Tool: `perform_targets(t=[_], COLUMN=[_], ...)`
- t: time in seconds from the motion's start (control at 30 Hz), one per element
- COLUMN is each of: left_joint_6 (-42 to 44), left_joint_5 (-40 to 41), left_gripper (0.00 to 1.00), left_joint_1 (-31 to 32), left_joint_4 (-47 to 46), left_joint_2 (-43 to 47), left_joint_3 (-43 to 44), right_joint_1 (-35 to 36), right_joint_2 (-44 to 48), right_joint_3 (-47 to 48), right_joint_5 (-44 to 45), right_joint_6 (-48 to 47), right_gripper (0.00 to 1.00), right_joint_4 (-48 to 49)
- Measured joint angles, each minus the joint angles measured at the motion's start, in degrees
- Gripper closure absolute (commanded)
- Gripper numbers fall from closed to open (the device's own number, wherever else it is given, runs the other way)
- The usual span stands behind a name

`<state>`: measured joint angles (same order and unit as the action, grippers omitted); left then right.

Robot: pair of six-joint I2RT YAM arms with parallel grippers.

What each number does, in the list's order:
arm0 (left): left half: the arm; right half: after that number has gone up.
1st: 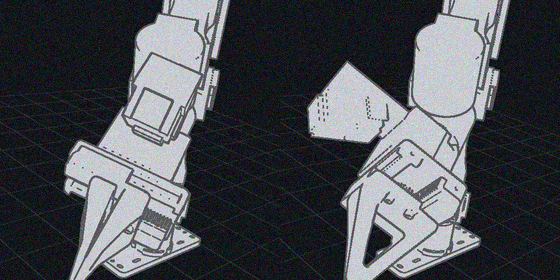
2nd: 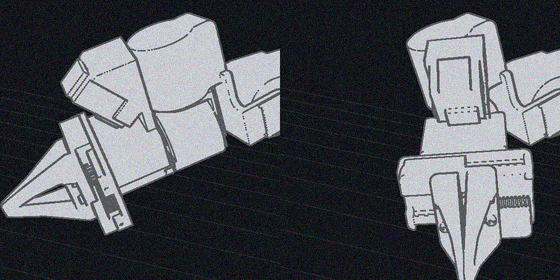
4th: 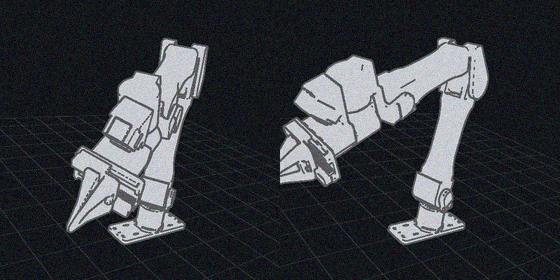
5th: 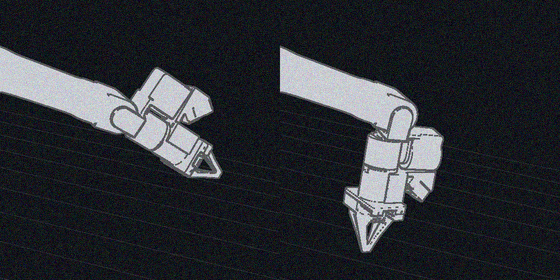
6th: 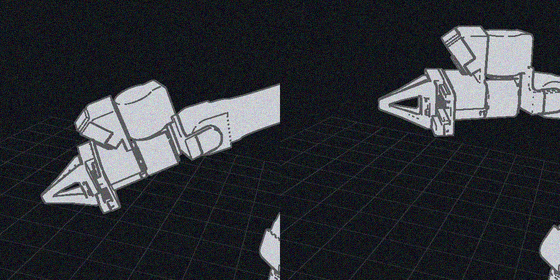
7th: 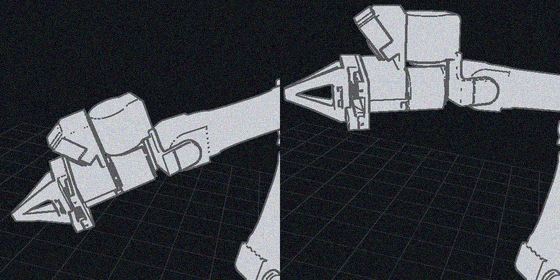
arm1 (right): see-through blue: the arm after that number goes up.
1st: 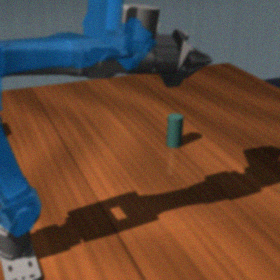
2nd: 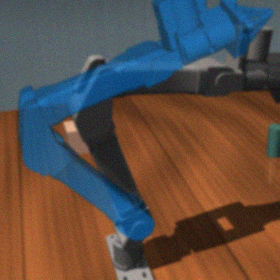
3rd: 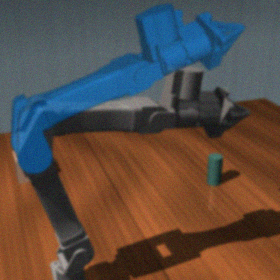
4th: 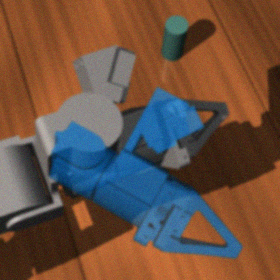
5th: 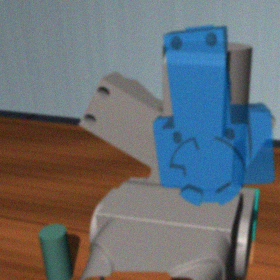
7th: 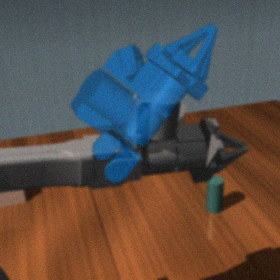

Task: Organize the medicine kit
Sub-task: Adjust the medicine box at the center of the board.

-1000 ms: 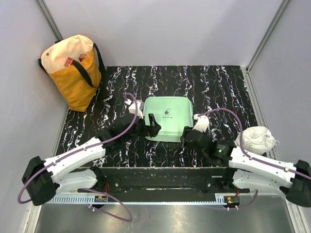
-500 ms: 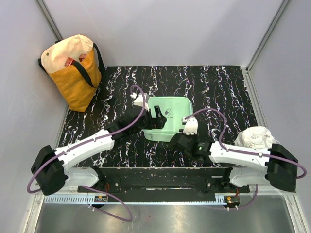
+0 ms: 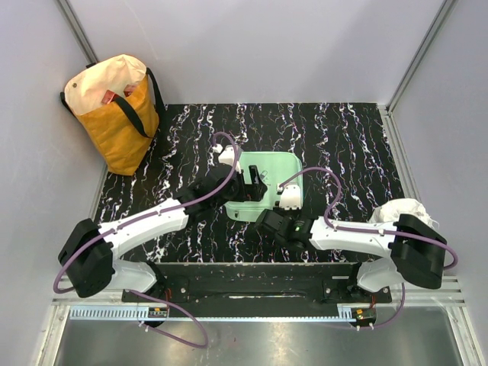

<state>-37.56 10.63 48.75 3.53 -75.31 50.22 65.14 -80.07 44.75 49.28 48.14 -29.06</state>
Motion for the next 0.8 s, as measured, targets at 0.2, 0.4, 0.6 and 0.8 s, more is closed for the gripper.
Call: perform_targets(t=[0.2,0.4,0.6,0.8], left_joint_6=[0.04,0.26,0.68,1.11], left_joint_5=[-1.53,-1.86,-2.27,-3.04], left_gripper=[0.01,0.01,0.01,0.01], left_joint_1=[0.0,0.0,0.0,0.0], left_joint_4=[-0.26,-0.44,-0.55,-0.59], left_joint_2=[-1.07,-1.07,-1.27,-1.79], left_joint_3=[0.35,0.35,0.35,0.35], right_joint_1=[0.04,0.04,0.04,0.0], right_joint_2=[-1.66,-1.77,-1.75,-1.53], right_joint_3=[0.09,0.09,0.09,0.13], right_joint_5=[2.1,2.75,2.8,3.91], right_joint_6=[0.07,-0.15,-0.7,-1.03], right_gripper=[0.75,0.81,0.56,0.62], right_joint_4=[-0.72,-0.92,-1.03,-1.92])
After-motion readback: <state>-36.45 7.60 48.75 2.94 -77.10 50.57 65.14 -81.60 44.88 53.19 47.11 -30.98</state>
